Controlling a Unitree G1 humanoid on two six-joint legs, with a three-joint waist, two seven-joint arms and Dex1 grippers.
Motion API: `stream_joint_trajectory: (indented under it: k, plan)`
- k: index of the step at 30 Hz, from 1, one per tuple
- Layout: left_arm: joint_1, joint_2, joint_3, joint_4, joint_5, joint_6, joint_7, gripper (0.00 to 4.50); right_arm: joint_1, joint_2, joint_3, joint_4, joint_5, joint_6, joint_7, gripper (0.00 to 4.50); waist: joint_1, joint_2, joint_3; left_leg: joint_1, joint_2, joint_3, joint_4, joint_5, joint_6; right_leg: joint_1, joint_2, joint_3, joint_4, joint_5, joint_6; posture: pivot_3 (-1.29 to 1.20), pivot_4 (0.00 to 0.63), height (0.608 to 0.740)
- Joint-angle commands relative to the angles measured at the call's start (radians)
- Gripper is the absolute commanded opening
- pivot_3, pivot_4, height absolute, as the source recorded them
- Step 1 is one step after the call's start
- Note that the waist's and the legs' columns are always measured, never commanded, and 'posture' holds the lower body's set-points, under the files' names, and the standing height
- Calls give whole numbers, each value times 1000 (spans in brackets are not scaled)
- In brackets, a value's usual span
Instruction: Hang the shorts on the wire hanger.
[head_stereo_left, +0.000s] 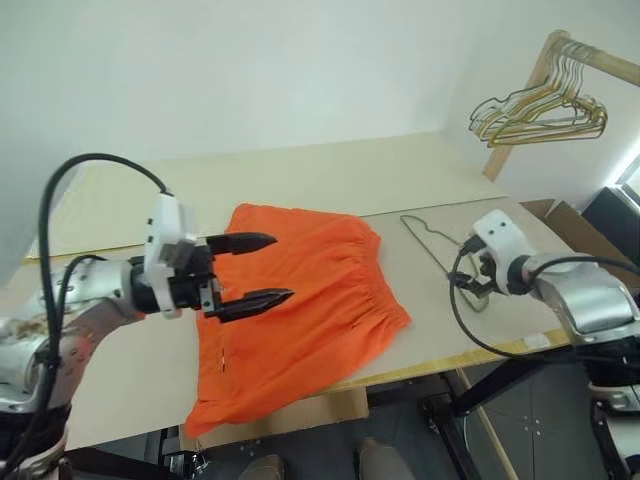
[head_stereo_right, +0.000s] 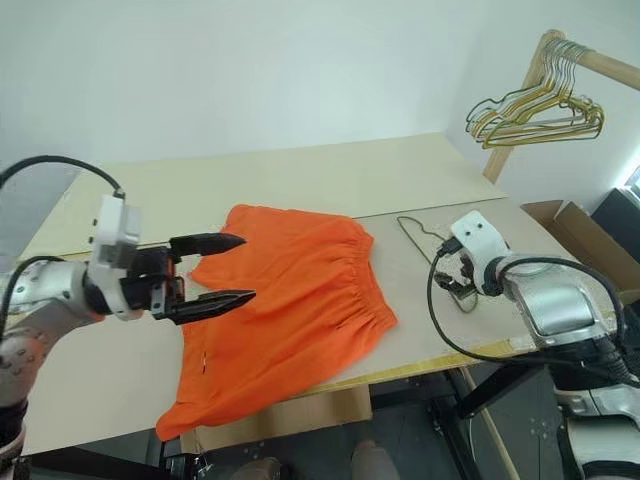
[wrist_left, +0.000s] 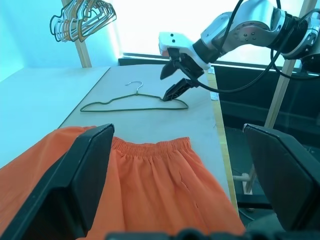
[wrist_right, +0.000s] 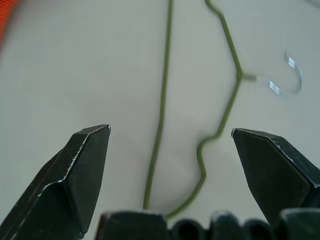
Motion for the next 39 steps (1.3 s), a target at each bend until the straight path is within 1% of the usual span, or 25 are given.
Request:
stream_joint_trajectory:
  k: [1,3,9,13,16,17,23,24,25,28,29,34,39]
  plan:
    - [-64,-9,-27,29,-4,16,3,4480,-65,34,-60,91,-35,91,-74,4500,-1,0,0,0,0,0,0,0,0,0,0,0,0,0,0,-167,38,740]
    - [-75,-11,-35,36,-3,15,-8,4480,-83,55,-77,156,-52,99,-115,4500,-3,0,0,0,0,1,0,0,0,0,0,0,0,0,0,-167,39,740]
    - [-78,-13,-47,47,24,-8,-39,4480,-104,106,-98,325,-84,54,-177,4500,-19,0,0,1,0,1,0,0,0,1,0,0,0,0,0,-173,43,740]
    - [-70,-6,-44,46,33,-18,-55,4480,-136,140,-136,431,-77,37,-184,4500,-33,0,0,2,0,1,0,0,0,3,1,0,-1,0,1,-170,43,740]
    - [-66,0,-44,44,42,-24,-64,4500,-153,148,-136,484,-77,47,-171,3972,-40,0,0,3,0,1,0,0,0,4,1,0,-1,0,1,-166,44,740]
    - [-64,1,-43,44,45,-26,-67,4500,-156,150,-131,491,-78,54,-165,3696,-41,0,0,3,0,1,0,0,0,4,1,0,-1,0,1,-163,43,740]
    - [-55,6,-31,44,58,-29,-76,4500,-182,173,-178,500,-69,110,-190,1724,-40,-1,-1,3,0,0,0,0,0,5,1,0,-2,1,1,-166,38,740]
    - [-55,6,-31,46,61,-31,-78,4500,-190,178,-197,500,-65,127,-199,1477,-38,-1,-1,3,0,0,0,0,0,5,1,0,-2,1,1,-170,35,740]
    - [-54,6,-32,48,64,-34,-80,4500,-196,182,-214,495,-59,144,-204,1083,-37,-1,-1,3,0,0,0,0,0,5,1,0,-2,1,1,-172,32,740]
    - [-56,4,-35,56,76,-44,-86,4500,-212,196,-267,478,-48,196,-228,199,-40,-1,-1,2,0,0,0,0,0,4,1,0,-2,1,1,-178,28,740]
    - [-57,3,-37,59,79,-48,-88,4500,-214,200,-283,466,-44,211,-233,33,-41,-1,-1,2,0,0,0,0,0,4,1,0,-2,1,1,-180,27,740]
    - [-70,-6,-47,77,99,-62,-101,4500,-225,216,-356,391,-36,272,-268,33,-50,-1,-1,2,0,0,0,0,0,4,1,0,-2,1,1,-193,20,740]
    - [-97,-21,-61,111,122,-77,-100,4500,-225,224,-421,217,-9,304,-270,33,-56,0,-1,1,0,0,0,0,0,2,1,0,-2,1,2,-204,19,740]
